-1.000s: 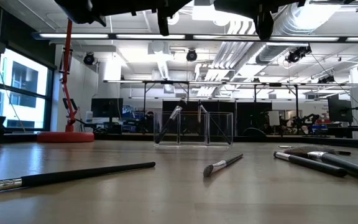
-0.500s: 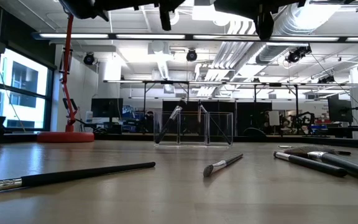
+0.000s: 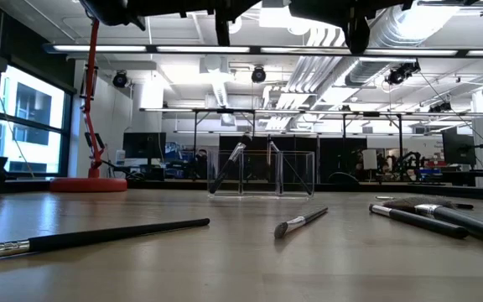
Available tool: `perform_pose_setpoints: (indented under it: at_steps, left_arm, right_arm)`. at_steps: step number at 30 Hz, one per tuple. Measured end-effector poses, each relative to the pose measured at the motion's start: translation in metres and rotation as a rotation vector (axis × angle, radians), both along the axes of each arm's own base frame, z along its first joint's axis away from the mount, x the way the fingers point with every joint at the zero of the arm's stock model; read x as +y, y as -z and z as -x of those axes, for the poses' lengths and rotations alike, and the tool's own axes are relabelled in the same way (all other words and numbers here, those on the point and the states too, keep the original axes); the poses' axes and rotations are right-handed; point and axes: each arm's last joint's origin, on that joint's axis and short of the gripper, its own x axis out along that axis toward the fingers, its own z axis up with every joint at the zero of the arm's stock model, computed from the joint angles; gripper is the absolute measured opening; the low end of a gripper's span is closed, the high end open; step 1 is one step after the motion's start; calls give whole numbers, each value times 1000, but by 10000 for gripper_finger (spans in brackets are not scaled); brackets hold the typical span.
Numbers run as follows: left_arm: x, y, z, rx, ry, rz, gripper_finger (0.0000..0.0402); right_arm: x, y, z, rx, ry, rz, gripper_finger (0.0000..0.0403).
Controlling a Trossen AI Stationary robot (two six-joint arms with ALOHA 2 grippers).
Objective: Pick & Place Makeup Supplies
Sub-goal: Put the makeup brush into the transparent organizer
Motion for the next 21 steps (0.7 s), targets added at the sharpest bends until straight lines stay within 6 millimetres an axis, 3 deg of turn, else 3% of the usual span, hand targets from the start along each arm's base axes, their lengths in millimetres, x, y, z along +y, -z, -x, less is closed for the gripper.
perform_pose_setpoints:
  at_steps: [9, 16, 21]
  left_arm:
    - [0, 0, 0, 0, 0, 0, 91]
    - [0, 0, 0, 1, 13, -2, 13]
    - [-1, 2, 0, 15, 15, -20, 23]
  right_arm:
    - [0, 0, 0, -1, 0, -3, 10]
    - [0, 0, 0, 5, -1, -1, 12]
    - [0, 1, 0, 16, -2, 2, 16]
